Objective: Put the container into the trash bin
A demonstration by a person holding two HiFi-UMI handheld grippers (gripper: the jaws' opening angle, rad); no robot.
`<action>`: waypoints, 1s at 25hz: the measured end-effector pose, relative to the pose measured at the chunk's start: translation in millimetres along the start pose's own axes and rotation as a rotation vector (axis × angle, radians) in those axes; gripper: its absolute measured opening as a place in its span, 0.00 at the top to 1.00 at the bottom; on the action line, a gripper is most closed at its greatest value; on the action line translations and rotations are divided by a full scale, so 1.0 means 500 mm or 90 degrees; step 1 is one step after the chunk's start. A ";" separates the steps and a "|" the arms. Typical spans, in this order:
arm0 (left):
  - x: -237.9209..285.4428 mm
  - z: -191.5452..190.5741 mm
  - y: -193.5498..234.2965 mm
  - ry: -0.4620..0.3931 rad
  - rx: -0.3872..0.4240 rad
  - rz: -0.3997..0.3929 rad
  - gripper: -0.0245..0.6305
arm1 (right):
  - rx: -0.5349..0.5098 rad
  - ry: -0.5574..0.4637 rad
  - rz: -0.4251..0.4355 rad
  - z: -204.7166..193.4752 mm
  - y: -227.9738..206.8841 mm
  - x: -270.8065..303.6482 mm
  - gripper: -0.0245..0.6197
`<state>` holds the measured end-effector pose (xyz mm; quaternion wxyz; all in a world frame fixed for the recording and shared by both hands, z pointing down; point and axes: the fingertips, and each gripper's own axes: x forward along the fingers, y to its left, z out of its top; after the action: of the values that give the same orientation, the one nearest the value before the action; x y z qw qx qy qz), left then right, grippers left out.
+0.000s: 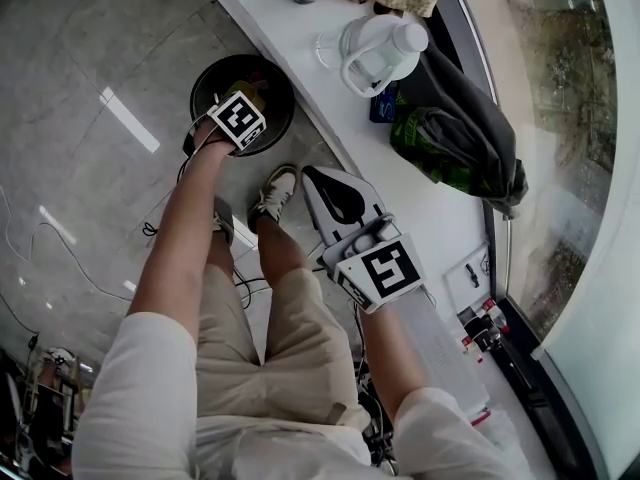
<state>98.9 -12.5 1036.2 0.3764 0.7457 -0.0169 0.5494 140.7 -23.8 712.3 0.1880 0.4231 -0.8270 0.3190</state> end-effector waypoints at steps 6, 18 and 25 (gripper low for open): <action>0.008 -0.016 0.012 0.049 0.069 0.053 0.39 | 0.006 -0.009 -0.002 -0.004 -0.003 -0.008 0.96; -0.154 0.026 -0.051 -0.146 0.000 0.054 0.46 | 0.004 -0.013 -0.004 0.027 0.032 -0.052 0.96; -0.327 0.005 -0.130 -0.271 -0.007 0.041 0.92 | -0.001 -0.032 0.012 0.114 0.126 -0.091 0.96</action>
<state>65.1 -30.9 864.3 0.3505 0.8419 -0.1230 0.3915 112.8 -9.0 621.4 0.1647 0.4229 -0.8357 0.3093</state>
